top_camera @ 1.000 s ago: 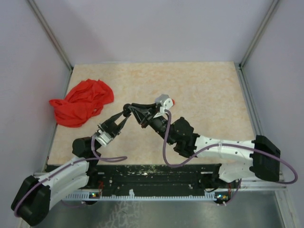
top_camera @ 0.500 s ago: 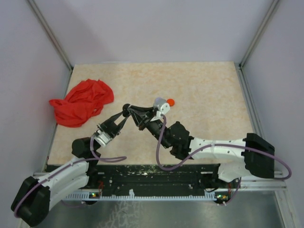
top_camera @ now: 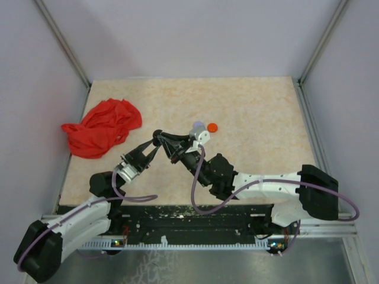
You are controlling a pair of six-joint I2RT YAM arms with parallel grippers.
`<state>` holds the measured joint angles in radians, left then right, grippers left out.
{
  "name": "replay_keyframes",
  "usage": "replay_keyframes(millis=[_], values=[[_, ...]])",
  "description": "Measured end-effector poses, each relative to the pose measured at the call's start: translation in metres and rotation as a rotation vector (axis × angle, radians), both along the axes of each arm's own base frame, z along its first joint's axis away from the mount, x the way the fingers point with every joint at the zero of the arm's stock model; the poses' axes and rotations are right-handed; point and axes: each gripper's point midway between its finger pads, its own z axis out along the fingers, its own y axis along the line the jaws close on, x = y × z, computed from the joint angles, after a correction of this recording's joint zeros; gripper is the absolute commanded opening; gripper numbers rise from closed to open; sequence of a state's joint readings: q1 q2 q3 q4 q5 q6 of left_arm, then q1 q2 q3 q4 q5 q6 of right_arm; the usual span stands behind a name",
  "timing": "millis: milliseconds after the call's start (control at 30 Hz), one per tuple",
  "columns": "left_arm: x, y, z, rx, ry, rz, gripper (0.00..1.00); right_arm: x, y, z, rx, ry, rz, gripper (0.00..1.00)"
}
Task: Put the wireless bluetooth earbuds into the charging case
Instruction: Place the earbud in the charging case.
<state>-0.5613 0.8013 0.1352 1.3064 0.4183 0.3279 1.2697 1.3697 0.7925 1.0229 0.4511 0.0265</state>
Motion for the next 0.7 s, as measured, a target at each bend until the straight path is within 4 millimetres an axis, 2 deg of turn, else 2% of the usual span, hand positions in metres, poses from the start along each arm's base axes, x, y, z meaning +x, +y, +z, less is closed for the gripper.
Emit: replay_keyframes(millis=[300, 533, 700], values=[[0.002, 0.003, 0.001, -0.020, 0.016, 0.014, 0.00, -0.003, -0.001, -0.002, -0.002, 0.011, -0.030, 0.03], [0.004, 0.006, 0.002, -0.029, 0.025, 0.029, 0.00, -0.006, 0.004, -0.011, -0.046, -0.004, -0.036, 0.03], [0.005, 0.005, 0.001, -0.026, 0.030, 0.030, 0.00, -0.005, 0.005, -0.012, -0.058, -0.006, -0.039, 0.10]])
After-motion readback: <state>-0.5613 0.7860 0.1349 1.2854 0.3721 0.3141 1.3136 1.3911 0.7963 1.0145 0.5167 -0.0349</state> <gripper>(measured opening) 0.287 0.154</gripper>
